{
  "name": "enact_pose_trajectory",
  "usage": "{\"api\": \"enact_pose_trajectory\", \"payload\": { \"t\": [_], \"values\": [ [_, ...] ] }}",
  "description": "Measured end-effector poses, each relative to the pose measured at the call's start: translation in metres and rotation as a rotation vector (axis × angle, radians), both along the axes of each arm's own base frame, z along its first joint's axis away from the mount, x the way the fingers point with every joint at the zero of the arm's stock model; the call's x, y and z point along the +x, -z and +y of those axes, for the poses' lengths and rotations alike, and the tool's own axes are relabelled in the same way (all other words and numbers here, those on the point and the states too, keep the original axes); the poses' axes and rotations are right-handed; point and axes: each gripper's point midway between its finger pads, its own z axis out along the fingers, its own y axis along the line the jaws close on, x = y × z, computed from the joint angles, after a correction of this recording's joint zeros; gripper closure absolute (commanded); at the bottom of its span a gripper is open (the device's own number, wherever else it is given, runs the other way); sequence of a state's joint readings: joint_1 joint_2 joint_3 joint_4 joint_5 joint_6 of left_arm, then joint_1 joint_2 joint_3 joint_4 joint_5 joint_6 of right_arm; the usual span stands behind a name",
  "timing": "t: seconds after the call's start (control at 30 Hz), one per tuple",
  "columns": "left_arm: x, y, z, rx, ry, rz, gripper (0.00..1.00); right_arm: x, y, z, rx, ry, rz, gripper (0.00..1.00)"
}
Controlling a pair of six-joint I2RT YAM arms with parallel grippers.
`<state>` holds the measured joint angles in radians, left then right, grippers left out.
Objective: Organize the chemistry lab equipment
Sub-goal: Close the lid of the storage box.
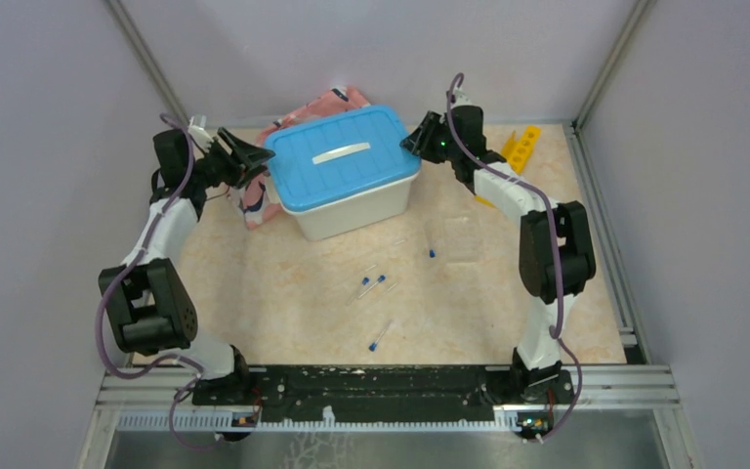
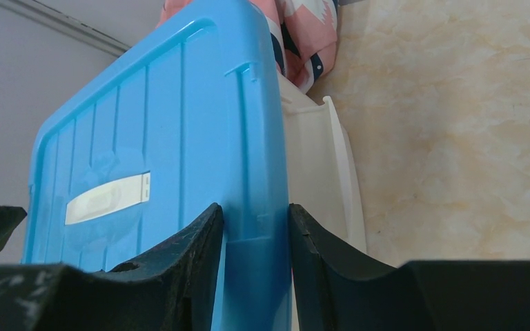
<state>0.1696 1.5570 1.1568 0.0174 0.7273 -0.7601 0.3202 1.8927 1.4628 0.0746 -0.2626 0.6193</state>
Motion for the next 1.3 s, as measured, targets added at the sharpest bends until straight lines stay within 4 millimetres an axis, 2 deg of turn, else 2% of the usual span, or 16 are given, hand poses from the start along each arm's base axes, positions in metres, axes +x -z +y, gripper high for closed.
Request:
{"api": "enact_pose_trajectory", "payload": {
  "t": [0.17,0.57,0.8,0.97,1.17,1.3],
  "values": [
    [-0.002,-0.002,0.004,0.024,-0.014,-0.007,0.34,0.000,0.000,0.001,-0.011,-0.005,0.001,0.61],
    [-0.014,0.031,0.005,0.045,-0.019,0.076,0.31,0.000,0.000,0.003,-0.035,-0.015,-0.002,0.61],
    [-0.015,0.035,0.000,0.047,-0.012,0.081,0.34,-0.004,0.000,0.014,-0.050,-0.041,-0.006,0.61],
    [-0.014,0.038,-0.005,0.052,-0.004,0.089,0.47,-0.006,0.000,0.018,-0.063,-0.047,-0.008,0.61],
    [-0.013,0.046,-0.004,0.070,-0.013,0.109,0.75,-0.006,0.000,0.018,-0.073,-0.047,-0.012,0.61],
    [-0.012,0.049,-0.003,0.075,-0.023,0.145,0.81,-0.007,0.001,0.019,-0.081,-0.051,-0.017,0.61]
  ]
}}
